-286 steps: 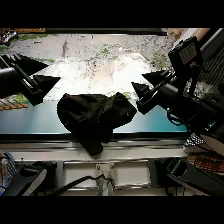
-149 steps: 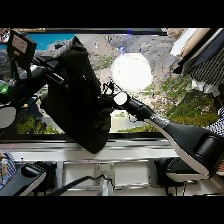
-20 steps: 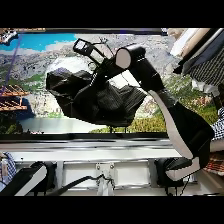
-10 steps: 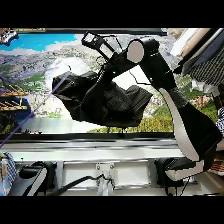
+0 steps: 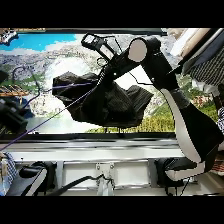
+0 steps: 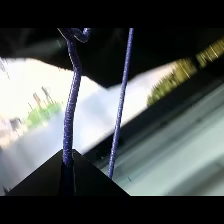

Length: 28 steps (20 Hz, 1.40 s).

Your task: Fold the clothes and pants, and hang the long-sleeved shirts on hangers.

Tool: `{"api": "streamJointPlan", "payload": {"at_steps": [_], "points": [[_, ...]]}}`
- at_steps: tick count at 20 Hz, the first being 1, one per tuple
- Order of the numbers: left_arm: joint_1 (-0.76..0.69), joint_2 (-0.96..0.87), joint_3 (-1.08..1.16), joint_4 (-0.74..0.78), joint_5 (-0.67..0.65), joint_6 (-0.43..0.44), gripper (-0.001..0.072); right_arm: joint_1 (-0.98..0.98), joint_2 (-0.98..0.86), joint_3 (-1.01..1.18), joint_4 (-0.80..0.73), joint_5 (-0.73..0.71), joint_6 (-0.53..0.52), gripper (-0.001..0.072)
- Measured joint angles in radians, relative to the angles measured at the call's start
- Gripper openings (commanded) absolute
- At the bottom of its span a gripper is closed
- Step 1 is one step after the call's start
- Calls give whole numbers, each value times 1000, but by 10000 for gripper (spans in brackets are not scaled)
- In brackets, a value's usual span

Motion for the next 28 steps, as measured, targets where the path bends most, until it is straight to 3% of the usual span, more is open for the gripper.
{"api": "streamJointPlan", "payload": {"at_steps": [6,12,15,18,21,24,27,28], "points": [[-72,-218,-13,-97,163,163,20,0,77,0,-2,39,0,26],[-156,-446,-14,-383,454,383,18,0,151,0,-11,83,1,28],[-119,-559,-14,-614,510,523,18,0,194,0,-15,132,19,28],[-40,-665,-14,-965,447,708,18,0,233,0,-15,182,51,28],[35,-786,-14,-1330,280,872,18,0,264,0,0,227,92,28],[60,-908,-14,-1609,66,974,18,0,292,0,68,262,131,29],[42,-1011,-14,-1794,-133,1030,17,0,322,0,178,288,166,34],[32,-1033,-14,-1830,-169,1045,17,0,335,0,211,294,177,135]]}}
